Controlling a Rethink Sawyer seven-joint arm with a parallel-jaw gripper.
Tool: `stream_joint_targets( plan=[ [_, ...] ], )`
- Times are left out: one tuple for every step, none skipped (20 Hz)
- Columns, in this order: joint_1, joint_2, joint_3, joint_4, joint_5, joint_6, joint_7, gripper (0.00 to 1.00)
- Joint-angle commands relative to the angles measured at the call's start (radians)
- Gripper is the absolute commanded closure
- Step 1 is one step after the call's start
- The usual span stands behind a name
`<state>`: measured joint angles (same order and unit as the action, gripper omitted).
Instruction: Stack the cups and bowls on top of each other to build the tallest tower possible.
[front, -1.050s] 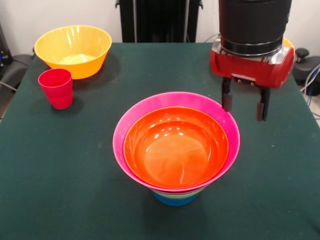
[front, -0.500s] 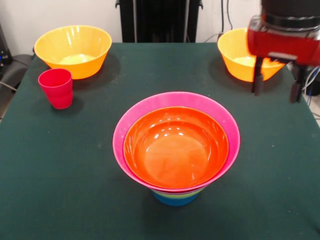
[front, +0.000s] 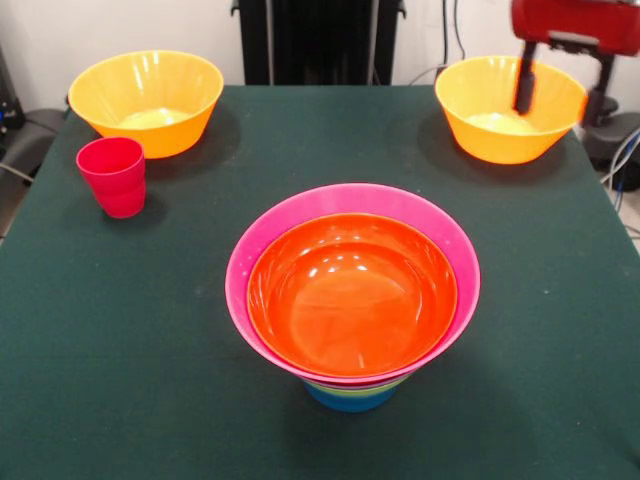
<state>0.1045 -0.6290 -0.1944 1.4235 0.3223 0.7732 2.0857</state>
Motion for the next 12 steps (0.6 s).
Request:
stream_joint_targets(
  plan=[
    [-0.004,-0.085,-0.011,0.404,-0.042,-0.127,0.127,0.00],
    [-0.002,-0.095,-0.027,0.444,-0.056,-0.142,0.127,0.00],
    [-0.002,-0.100,-0.035,0.467,-0.063,-0.159,0.127,0.00],
    [0.000,-0.107,-0.046,0.504,-0.070,-0.180,0.129,0.00],
    [0.002,-0.110,-0.052,0.524,-0.074,-0.194,0.129,0.00],
    [0.001,-0.113,-0.057,0.556,-0.077,-0.219,0.129,0.00],
    [-0.003,-0.116,-0.055,0.580,-0.074,-0.238,0.123,0.00],
    [-0.013,-0.119,-0.045,0.620,-0.070,-0.283,0.115,0.00],
    [-0.022,-0.120,-0.035,0.645,-0.063,-0.312,0.111,0.00],
    [-0.033,-0.116,-0.022,0.674,-0.058,-0.353,0.112,0.00],
    [-0.044,-0.112,-0.009,0.703,-0.053,-0.394,0.114,0.00],
    [-0.058,-0.098,0.012,0.735,-0.049,-0.461,0.126,0.00]
  ],
)
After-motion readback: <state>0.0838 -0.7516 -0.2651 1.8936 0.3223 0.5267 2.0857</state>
